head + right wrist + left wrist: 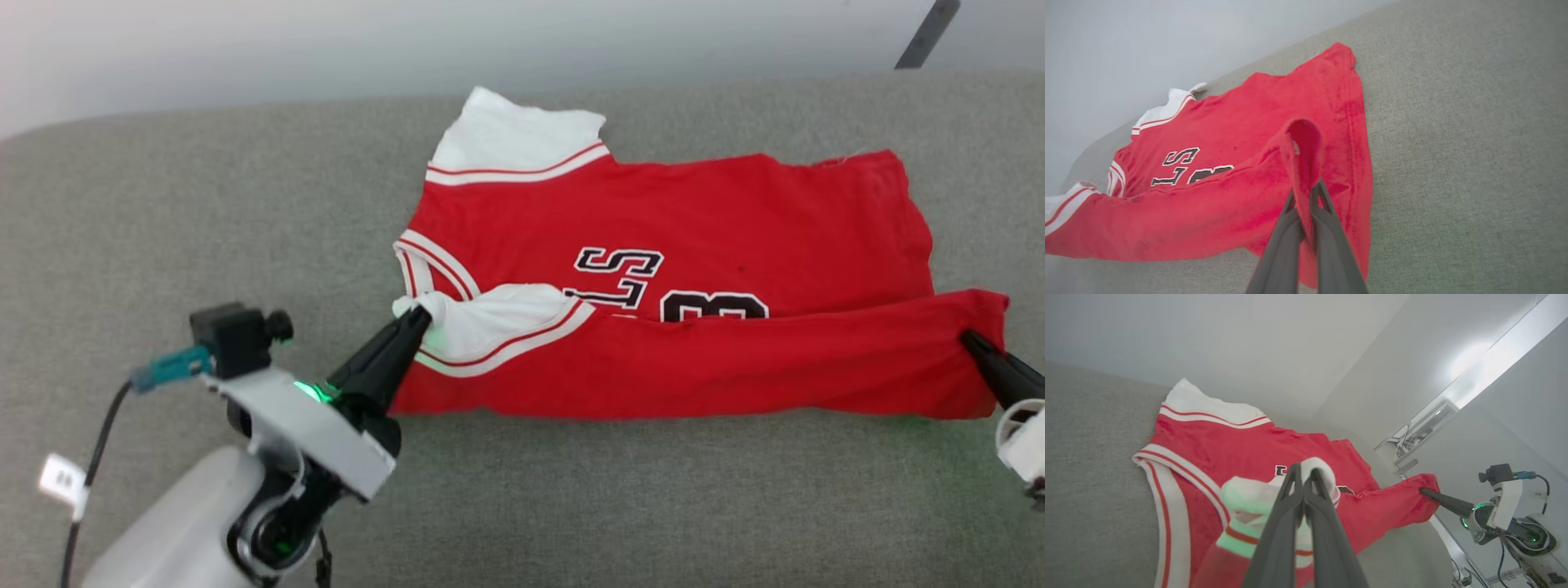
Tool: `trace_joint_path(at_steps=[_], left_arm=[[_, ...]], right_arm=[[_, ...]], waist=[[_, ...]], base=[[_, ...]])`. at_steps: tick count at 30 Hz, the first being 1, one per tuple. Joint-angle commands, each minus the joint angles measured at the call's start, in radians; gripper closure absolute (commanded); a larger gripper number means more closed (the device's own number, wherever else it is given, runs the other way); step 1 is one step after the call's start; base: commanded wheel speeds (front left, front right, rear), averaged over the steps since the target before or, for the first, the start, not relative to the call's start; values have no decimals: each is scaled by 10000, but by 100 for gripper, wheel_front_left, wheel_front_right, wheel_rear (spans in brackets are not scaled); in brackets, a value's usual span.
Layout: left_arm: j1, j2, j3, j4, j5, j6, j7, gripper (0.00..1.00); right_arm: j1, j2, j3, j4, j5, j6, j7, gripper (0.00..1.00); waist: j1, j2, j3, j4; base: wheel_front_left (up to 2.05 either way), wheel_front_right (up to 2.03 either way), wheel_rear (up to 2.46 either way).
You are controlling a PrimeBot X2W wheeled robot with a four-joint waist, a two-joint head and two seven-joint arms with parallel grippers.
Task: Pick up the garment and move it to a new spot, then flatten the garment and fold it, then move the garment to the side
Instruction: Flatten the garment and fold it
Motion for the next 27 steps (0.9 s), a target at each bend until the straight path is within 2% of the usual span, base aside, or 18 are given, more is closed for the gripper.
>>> trace_joint_path(at_steps=[1,8,18,19,20,21,22,23,24,27], left_arm=[[-118,-30,-82,177,7,-23,53,100],[-1317,-345,-617,2513,244,-23,-491,100],[-2332,-737,-1456,4854,714,-22,-982,100],[-2400,-765,-1590,5022,755,-22,-987,85],[-2462,-779,-1717,5228,830,-22,-1001,56],[-2538,-778,-1841,5395,933,-22,-1022,24],[-2611,-789,-1967,5505,977,-22,-1039,0],[-2687,-794,-2073,5587,998,-22,-1037,0],[-2776,-776,-2151,5606,1001,-22,-1057,0],[-3091,-511,-2386,5612,1110,-22,-1080,0]], right_arm=[[-136,39,54,56,-84,-7,-75,100],[-697,152,456,960,-224,-7,-769,100],[-1119,41,1102,2033,-90,-7,-1613,100],[-1164,13,1200,2113,-91,-7,-1673,100],[-1202,-20,1299,2216,-86,-7,-1732,99],[-1228,-56,1399,2313,-86,-7,-1815,79],[-1260,-101,1469,2392,-112,-7,-1905,58],[-1286,-163,1555,2477,-164,-7,-2006,18],[-1303,-222,1643,2550,-202,-7,-2099,0],[-1282,-345,1760,2658,-80,-7,-2324,0]], waist=[[0,0,311,-133],[0,0,885,-341],[0,0,1204,-409],[0,0,1195,-409],[0,0,1174,-403],[0,0,1135,-394],[0,0,1085,-384],[0,0,1023,-363],[0,0,948,-341],[0,0,661,-272]], base=[[0,0,0],[0,0,0],[0,0,0],[0,0,0],[0,0,0],[0,0,0],[0,0,0],[0,0,0],[0,0,0],[0,0,0]])
